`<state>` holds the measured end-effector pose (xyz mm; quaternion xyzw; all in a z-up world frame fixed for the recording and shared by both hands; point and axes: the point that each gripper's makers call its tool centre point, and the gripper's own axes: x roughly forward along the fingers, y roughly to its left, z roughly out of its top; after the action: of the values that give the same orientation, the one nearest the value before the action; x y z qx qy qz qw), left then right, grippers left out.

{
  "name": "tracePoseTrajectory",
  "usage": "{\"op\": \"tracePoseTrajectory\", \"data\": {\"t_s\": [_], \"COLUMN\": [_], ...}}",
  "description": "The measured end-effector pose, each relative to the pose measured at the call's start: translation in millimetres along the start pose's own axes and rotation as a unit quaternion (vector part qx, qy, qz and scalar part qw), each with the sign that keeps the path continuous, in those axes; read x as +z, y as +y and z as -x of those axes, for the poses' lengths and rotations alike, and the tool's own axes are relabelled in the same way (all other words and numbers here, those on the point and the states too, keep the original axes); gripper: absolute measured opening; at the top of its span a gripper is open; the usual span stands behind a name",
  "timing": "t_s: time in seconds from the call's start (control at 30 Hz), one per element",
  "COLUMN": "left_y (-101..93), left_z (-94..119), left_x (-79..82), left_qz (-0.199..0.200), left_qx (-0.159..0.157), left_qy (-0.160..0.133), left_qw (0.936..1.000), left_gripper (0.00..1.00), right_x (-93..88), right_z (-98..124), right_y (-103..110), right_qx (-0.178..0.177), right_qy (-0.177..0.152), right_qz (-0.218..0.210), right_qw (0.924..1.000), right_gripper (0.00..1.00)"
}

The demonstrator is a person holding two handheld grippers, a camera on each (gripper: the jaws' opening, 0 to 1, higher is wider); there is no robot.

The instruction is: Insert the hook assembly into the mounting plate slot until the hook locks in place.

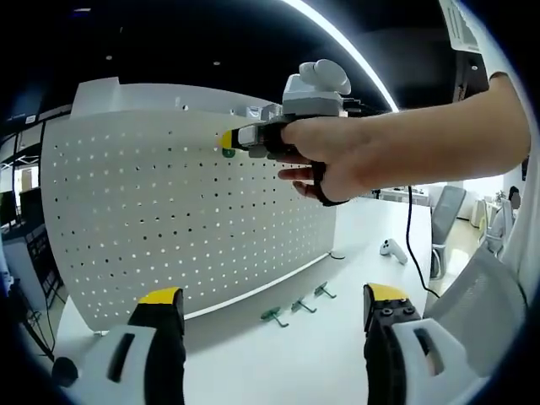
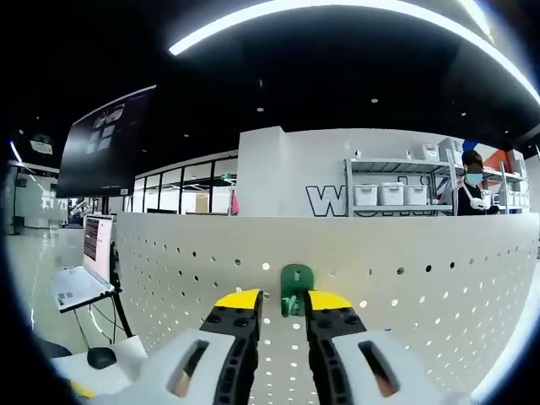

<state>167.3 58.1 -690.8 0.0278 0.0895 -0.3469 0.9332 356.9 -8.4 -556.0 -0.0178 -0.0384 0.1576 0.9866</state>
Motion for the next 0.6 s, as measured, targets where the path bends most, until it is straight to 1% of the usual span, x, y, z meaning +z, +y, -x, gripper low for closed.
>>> {"op": "tracePoseTrajectory", "data": {"t_s": [0.03, 0.07, 0.1, 0.13, 0.17, 0.23, 0.27, 0.3, 0.37, 0.4, 0.47, 0.5, 0.57, 0.6], "left_y": [0.3, 0.7, 0.9, 1.2, 1.4, 1.7, 1.6, 1.4, 0.9, 0.7, -0.2, -0.4, -0.5, -0.8], "left_z": [0.0, 0.0, 0.1, 0.2, 0.2, 0.2, -0.1, -0.3, -1.2, -1.7, -2.5, -3.1, -3.9, -4.2], "left_x": [0.4, 0.3, 0.1, -0.1, 0.0, -0.6, -1.3, -1.5, -2.3, -2.4, -1.7, -1.6, -1.1, -0.9], "left_qz": [0.001, 0.001, 0.0, -0.002, -0.001, 0.0, -0.002, -0.002, -0.002, -0.002, -0.003, -0.004, -0.005, -0.004], "left_qx": [0.0, 0.0, 0.001, 0.001, 0.002, 0.002, 0.001, 0.001, 0.0, 0.0, -0.001, -0.002, -0.003, -0.003], "left_qy": [0.0, 0.0, 0.001, 0.002, 0.002, 0.003, 0.004, 0.004, 0.005, 0.006, 0.006, 0.007, 0.006, 0.006], "left_qw": [1.0, 1.0, 1.0, 1.0, 1.0, 1.0, 1.0, 1.0, 1.0, 1.0, 1.0, 1.0, 1.0, 1.0], "left_gripper": [0.9, 0.9, 0.9, 0.91, 0.91, 0.91, 0.91, 0.91, 0.91, 0.91, 0.9, 0.9, 0.91, 0.91], "right_x": [0.0, 1.0, 1.2, 0.4, 0.8, 0.1, 1.3, 2.2, 2.1, 2.2, 2.1, 3.7, 3.3, 3.2], "right_z": [1.2, 2.9, 4.3, 6.2, 7.3, 9.3, 10.0, 10.2, 13.4, 15.2, 17.8, 18.9, 20.7, 22.4], "right_y": [0.5, 1.0, 1.0, -2.4, -2.2, 0.5, 1.8, 4.7, 4.9, 7.0, 7.1, 8.2, 10.6, 13.6], "right_qx": [0.002, 0.009, 0.014, 0.011, 0.016, 0.034, 0.04, 0.05, 0.051, 0.058, 0.059, 0.067, 0.076, 0.086], "right_qy": [-0.001, -0.007, -0.008, -0.007, -0.009, -0.008, -0.013, -0.017, -0.017, -0.018, -0.018, -0.023, -0.022, -0.022], "right_qz": [-0.001, -0.018, -0.024, -0.02, -0.022, -0.031, -0.037, -0.043, -0.034, -0.03, -0.032, -0.035, -0.037, -0.033], "right_qw": [1.0, 0.9998, 0.9996, 0.9997, 0.9996, 0.9989, 0.9985, 0.9977, 0.998, 0.9977, 0.9976, 0.9969, 0.9962, 0.9955], "right_gripper": [0.25, 0.28, 0.33, 0.36, 0.39, 0.41, 0.42, 0.45, 0.5, 0.51, 0.53, 0.54, 0.57, 0.6]}}
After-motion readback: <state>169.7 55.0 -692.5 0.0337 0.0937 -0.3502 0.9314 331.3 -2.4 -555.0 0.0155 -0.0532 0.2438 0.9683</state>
